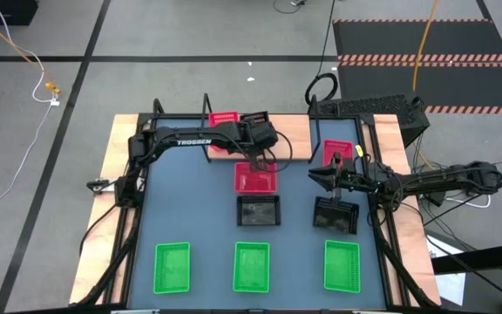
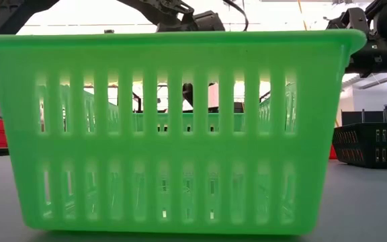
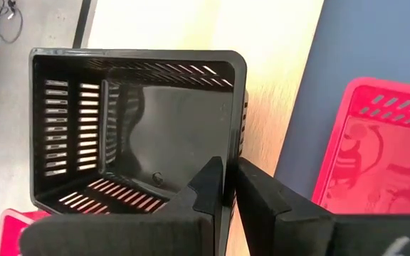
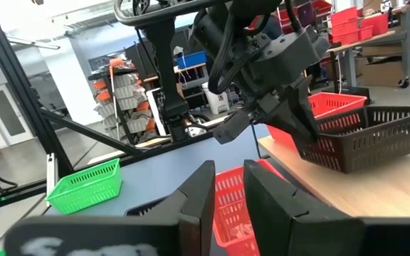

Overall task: Stack baskets on shelf by color
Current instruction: Put the left black basket on the shelf, then put the left green basket on the shelf

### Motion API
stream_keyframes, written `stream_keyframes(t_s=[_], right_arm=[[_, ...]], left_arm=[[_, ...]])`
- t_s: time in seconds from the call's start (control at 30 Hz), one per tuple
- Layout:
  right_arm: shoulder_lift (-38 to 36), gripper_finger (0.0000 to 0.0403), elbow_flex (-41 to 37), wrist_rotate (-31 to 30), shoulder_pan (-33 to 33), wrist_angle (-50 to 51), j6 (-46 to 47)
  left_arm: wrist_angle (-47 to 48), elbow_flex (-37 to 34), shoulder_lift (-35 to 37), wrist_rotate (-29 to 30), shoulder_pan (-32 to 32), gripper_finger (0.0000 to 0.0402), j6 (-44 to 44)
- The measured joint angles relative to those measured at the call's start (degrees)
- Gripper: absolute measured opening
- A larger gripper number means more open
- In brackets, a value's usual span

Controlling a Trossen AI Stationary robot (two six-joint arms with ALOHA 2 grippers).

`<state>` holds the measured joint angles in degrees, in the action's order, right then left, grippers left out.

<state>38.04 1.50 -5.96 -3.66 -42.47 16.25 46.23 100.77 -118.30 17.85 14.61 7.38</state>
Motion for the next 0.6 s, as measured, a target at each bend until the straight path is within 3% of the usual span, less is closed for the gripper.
stream_keyframes(t_s=[0.2, 0.5, 0.6], right_arm=[[0.0, 0.0071, 0.0, 0.0, 0.0, 0.8, 0.0], [0.0, 0.0071, 0.0, 0.0, 0.0, 0.8, 0.1], [0.0, 0.0071, 0.0, 0.0, 0.0, 1.4, -0.1]], left_arm=[[0.3, 0.0, 0.0, -1.5, -0.1, 0.0053, 0.0], [0.3, 0.0, 0.1, -2.5, -0.1, 0.0146, 0.0], [5.0, 0.6, 2.6, 1.6, -1.1, 0.0164, -0.5]])
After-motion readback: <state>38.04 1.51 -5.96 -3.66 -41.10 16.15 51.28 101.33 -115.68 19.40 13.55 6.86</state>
